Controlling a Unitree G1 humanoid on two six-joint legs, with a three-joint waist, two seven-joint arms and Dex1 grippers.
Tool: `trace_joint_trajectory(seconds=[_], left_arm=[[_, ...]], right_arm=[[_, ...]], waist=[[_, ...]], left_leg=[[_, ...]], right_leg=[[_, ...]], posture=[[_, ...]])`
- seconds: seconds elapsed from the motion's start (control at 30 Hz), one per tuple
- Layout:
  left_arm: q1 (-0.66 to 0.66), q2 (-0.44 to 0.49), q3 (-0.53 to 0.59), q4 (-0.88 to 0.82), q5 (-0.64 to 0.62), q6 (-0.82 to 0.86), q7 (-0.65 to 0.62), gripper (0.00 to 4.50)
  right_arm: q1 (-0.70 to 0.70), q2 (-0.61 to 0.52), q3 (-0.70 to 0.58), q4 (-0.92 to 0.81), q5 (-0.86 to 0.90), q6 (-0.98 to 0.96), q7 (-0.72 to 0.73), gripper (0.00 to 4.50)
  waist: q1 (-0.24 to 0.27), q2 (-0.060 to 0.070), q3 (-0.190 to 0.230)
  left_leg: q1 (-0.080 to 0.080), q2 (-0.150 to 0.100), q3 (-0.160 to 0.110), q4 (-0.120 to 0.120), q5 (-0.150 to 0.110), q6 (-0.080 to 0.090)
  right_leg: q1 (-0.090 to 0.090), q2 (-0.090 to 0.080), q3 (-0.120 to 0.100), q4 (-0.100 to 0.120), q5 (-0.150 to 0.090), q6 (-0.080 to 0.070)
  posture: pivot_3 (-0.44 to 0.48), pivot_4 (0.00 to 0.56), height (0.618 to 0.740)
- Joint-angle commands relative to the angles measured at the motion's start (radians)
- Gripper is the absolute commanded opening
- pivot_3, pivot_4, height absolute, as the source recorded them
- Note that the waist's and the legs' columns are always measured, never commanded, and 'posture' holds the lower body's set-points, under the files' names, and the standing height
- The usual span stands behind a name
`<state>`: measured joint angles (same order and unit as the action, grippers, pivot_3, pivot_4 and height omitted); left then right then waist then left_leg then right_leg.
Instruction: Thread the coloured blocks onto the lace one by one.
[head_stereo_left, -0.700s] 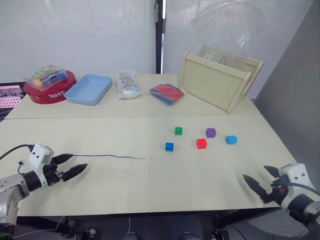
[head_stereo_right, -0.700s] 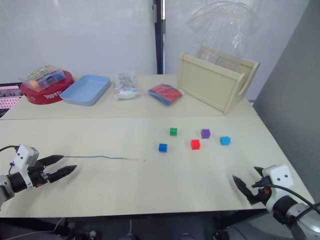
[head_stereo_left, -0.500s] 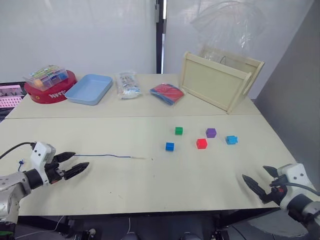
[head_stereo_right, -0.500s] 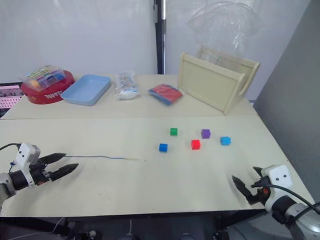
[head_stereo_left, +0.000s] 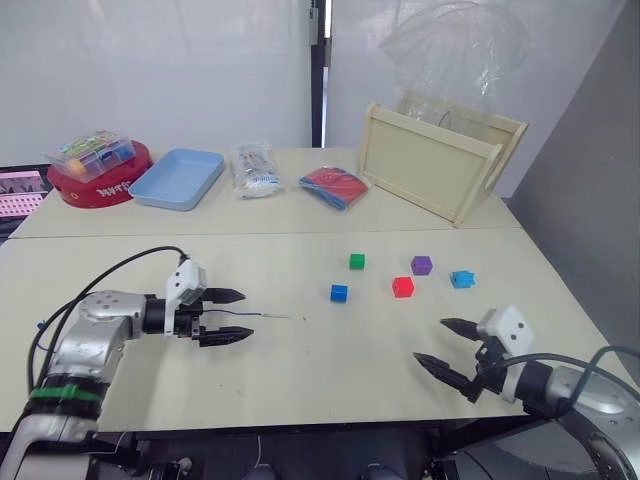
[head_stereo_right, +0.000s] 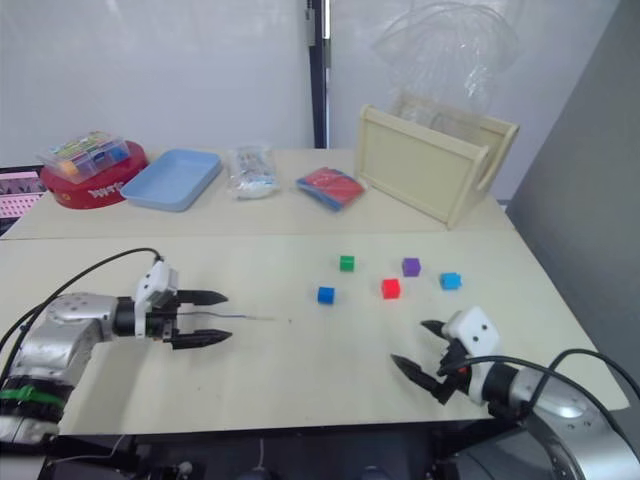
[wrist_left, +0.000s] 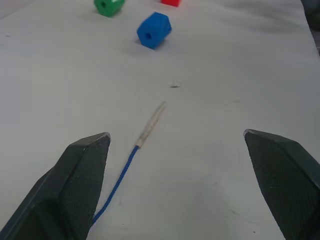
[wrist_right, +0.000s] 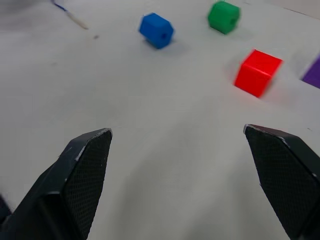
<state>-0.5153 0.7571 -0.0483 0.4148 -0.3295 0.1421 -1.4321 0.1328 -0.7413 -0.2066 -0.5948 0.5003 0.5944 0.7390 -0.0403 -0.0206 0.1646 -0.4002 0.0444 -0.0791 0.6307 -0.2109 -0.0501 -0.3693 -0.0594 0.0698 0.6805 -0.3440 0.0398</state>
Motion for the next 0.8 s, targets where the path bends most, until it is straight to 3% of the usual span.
trace_joint_trajectory(seconds=[0.03,0.33,0.6,0.8], left_arm=[[-0.095,-0.023,-0.042,0.160,0.064,-0.128,-0.085,4.50],[-0.302,-0.126,-0.092,0.551,0.189,-0.343,-0.167,4.50],[-0.319,-0.153,-0.128,0.660,0.237,-0.408,-0.182,4.50],[-0.326,-0.160,-0.155,0.706,0.287,-0.448,-0.179,2.68]], right_arm=[[-0.033,-0.024,-0.001,-0.058,0.037,0.036,0.002,4.46],[-0.057,-0.004,-0.027,-0.135,0.072,0.102,-0.072,4.46],[0.006,0.005,-0.056,-0.167,0.071,0.116,-0.124,4.46],[0.022,0.002,-0.062,-0.174,0.074,0.114,-0.133,4.50]], waist=[[0.001,0.000,0.000],[0.001,0.000,0.000],[0.000,0.000,0.000],[-0.001,0.000,0.000]], left_leg=[[0.000,0.000,0.000,0.000,0.000,0.000],[-0.004,0.000,-0.001,0.004,-0.002,0.003],[-0.003,0.000,-0.001,0.005,-0.002,0.004],[-0.003,0.000,-0.001,0.007,-0.002,0.004]], right_leg=[[0.000,0.000,0.000,0.000,0.000,0.000],[-0.001,0.000,-0.001,0.000,0.000,0.000],[0.000,0.000,-0.001,0.001,0.000,0.000],[0.000,0.000,-0.001,0.002,0.000,0.000]], posture=[[0.000,0.150,0.740],[0.000,0.150,0.740],[0.000,0.150,0.740],[0.000,0.150,0.740]])
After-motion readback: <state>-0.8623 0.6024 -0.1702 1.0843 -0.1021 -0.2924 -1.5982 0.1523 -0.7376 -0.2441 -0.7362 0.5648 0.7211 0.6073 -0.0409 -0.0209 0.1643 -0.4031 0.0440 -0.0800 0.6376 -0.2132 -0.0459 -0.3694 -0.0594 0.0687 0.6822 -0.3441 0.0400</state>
